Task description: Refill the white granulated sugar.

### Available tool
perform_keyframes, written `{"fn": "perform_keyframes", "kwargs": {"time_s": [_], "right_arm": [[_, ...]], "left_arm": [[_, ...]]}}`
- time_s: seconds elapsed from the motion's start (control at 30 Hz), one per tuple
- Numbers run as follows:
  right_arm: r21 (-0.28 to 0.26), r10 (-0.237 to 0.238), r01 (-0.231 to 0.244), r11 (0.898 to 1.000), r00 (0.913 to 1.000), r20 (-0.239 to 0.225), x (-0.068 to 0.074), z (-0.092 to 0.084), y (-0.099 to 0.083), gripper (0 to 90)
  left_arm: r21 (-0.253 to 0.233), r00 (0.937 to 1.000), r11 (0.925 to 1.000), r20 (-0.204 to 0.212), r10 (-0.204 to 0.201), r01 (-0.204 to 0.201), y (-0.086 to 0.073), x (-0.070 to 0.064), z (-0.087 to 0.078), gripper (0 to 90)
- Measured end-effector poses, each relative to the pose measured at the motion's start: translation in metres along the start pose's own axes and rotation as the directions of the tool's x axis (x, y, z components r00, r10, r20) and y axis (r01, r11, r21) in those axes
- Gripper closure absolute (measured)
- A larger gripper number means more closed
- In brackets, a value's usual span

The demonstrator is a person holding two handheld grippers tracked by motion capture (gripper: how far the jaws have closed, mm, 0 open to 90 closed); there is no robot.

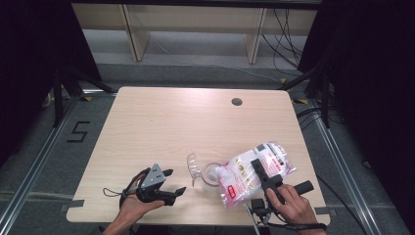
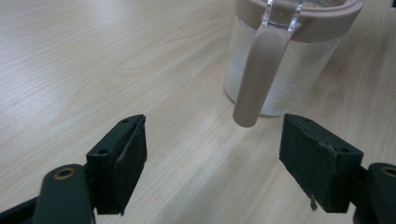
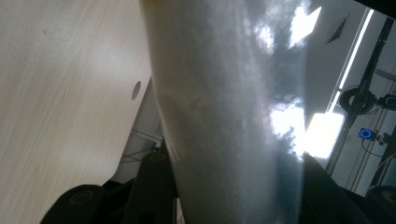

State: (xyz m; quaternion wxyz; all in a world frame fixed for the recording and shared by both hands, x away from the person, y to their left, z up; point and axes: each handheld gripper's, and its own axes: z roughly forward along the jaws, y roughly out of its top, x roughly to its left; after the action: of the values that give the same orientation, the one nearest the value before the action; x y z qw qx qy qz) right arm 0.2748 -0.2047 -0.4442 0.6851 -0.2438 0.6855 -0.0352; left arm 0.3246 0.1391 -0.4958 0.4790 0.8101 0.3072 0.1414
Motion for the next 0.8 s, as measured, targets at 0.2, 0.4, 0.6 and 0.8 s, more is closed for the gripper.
{"fn": "perform_keyframes", "kwargs": {"time_s": [0.2,0.4,0.6,0.8], "right_arm": [[0.011,0.001,-0.001,1.0,0.9999,-0.015,-0.0009,-0.0008,0.0001,68.5],[0.016,0.018,-0.018,1.0,0.9996,-0.02,0.0007,-0.001,-0.0003,68.7],[0.011,0.002,-0.002,1.0,0.9999,-0.013,-0.0007,-0.0009,-0.0001,68.8],[0.01,-0.005,0.005,1.0,0.9999,-0.012,-0.0015,-0.0011,-0.0001,69.0]], "left_arm": [[0.002,1.0,0.9999,-0.001,0.01,-0.01,0.0002,0.0007,-0.0007,23.0],[0.002,0.9999,0.9999,-0.001,0.014,-0.014,0.0003,0.0009,-0.0008,23.0],[0.0,1.0,1.0,0.0,0.009,-0.009,0.0003,0.0008,-0.0009,23.0],[0.001,1.0,1.0,-0.001,0.01,-0.01,0.0003,0.0007,-0.0009,23.0]]}}
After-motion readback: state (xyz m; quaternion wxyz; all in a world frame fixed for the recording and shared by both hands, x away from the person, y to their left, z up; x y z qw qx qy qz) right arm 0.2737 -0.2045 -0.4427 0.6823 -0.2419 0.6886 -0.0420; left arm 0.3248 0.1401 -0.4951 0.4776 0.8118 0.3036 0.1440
